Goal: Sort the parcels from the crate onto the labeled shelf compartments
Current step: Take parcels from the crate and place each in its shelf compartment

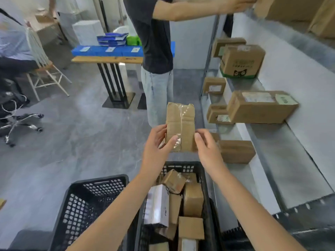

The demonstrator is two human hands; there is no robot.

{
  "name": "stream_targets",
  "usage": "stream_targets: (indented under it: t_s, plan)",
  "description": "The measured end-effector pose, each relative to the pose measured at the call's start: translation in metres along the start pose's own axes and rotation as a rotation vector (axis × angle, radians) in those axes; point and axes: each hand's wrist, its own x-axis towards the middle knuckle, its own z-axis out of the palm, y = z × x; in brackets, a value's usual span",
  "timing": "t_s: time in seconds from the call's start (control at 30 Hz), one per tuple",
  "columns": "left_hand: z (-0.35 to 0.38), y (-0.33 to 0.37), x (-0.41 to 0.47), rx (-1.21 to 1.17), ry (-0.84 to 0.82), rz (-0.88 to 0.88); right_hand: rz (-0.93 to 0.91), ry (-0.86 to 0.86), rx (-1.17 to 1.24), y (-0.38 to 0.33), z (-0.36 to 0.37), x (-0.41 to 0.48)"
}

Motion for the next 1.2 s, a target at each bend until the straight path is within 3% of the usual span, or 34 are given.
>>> stream_targets:
  t_s: [0.17,0.37,0.53,0.83,0.97,1.2]
  plan:
    - [0.005,0.068,-0.010,-0.117,-0.045,0.115,-0.163,0.127,0.089,-0.050,-0.033,-0.016]
    - [0.000,0.107,-0.022,-0.189,-0.092,0.173,-0.038,0.032,0.189,-0.082,-0.058,-0.023]
    - [-0.018,0.119,-0.014,-0.173,-0.133,0.172,-0.114,0.015,0.271,-0.103,-0.060,-0.030]
    - [-0.028,0.118,-0.011,-0.142,0.025,0.252,-0.206,0.136,0.243,-0.118,-0.067,-0.035]
    - [-0.028,0.119,-0.011,-0.163,0.040,0.169,-0.231,0.134,0.222,-0.117,-0.064,-0.036]
    - [-0.027,0.128,-0.009,-0.114,0.018,0.177,-0.210,0.053,0.210,-0.116,-0.060,-0.036]
